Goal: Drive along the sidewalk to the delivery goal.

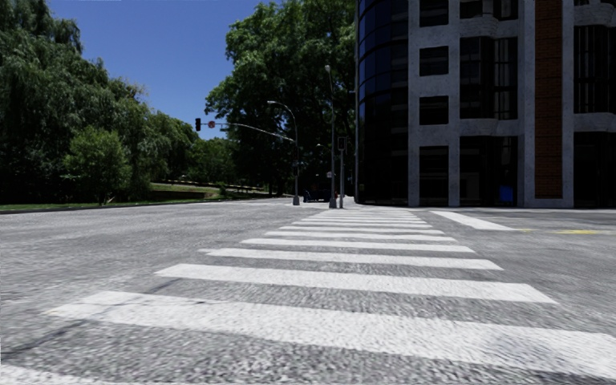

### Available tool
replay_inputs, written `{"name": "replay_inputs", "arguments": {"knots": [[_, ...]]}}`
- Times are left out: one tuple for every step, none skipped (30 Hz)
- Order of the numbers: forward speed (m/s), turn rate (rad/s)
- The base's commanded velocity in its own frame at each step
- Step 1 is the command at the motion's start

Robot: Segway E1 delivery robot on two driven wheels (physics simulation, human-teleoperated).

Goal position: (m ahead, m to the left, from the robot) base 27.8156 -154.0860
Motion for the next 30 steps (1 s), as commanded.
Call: {"name": "replay_inputs", "arguments": {"knots": [[2.0, -1.2], [2.0, -1.2], [2.0, -1.2], [2.0, -1.2], [2.0, -1.2], [2.0, -1.2], [2.0, -0.79], [2.0, 0.0], [2.0, 0.0], [2.0, 0.0], [2.0, 0.0], [2.0, 0.0], [2.0, 0.0], [2.0, 0.0], [2.0, 0.0], [2.0, 0.0], [2.0, 0.0], [2.0, 0.0], [2.0, 0.0], [2.0, 0.0], [2.0, 0.0], [2.0, 0.0], [2.0, 0.0], [2.0, 0.0], [2.0, 0.0], [2.0, 0.0], [2.0, -0.45], [2.0, -0.7], [2.0, -0.81], [2.0, -0.81]]}}
